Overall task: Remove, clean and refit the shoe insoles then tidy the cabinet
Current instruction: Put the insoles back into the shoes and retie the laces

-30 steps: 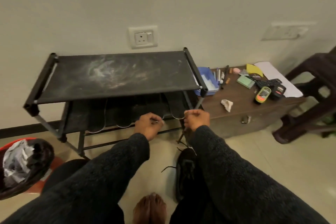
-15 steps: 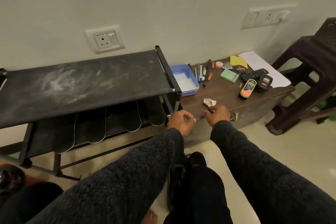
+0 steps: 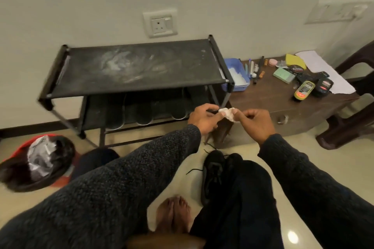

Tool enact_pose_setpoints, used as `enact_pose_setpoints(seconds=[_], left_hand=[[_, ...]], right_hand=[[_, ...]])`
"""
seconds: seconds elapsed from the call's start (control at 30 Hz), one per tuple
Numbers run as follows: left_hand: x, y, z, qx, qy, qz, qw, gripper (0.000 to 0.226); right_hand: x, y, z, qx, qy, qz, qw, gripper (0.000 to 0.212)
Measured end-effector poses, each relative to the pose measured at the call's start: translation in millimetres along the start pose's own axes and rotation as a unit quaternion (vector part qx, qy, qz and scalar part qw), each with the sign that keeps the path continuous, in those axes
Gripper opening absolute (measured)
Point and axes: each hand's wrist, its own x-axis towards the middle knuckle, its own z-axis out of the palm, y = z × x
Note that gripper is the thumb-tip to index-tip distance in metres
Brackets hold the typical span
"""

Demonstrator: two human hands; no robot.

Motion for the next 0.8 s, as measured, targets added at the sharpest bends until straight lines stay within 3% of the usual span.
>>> enact_pose_setpoints(seconds=[0.17, 0.43, 0.6, 0.7, 0.8], left_hand=[[-38.5, -20.7, -103.5, -0.005, 0.088, 0.028, 0.996, 0.01], [-117.0, -92.7, -280.3, -0.053, 0.257, -0.024, 0.965, 0.017], [-172.2, -170.3, -361.8, -0.132, 0.346, -0.108, 0.923, 0.02], [-195.6, -211.1, -391.3, -0.177, 0.404, -0.181, 0.879, 0.006], [-202.7, -247.8, -410.4, -0.271, 0.434, -0.246, 0.823, 0.015]], right_hand=[[-29.3, -68.8, 82.5, 0.033, -0.098, -0.076, 0.992, 0.024], [-74.1, -167.8, 258.1, 0.004, -0.256, -0.16, 0.953, 0.021], [-111.8, -204.1, 377.1, -0.041, -0.348, -0.187, 0.918, 0.021], [-128.3, -211.5, 440.6, -0.081, -0.392, -0.19, 0.896, 0.028], [-133.6, -207.7, 494.6, -0.097, -0.43, -0.173, 0.881, 0.034]])
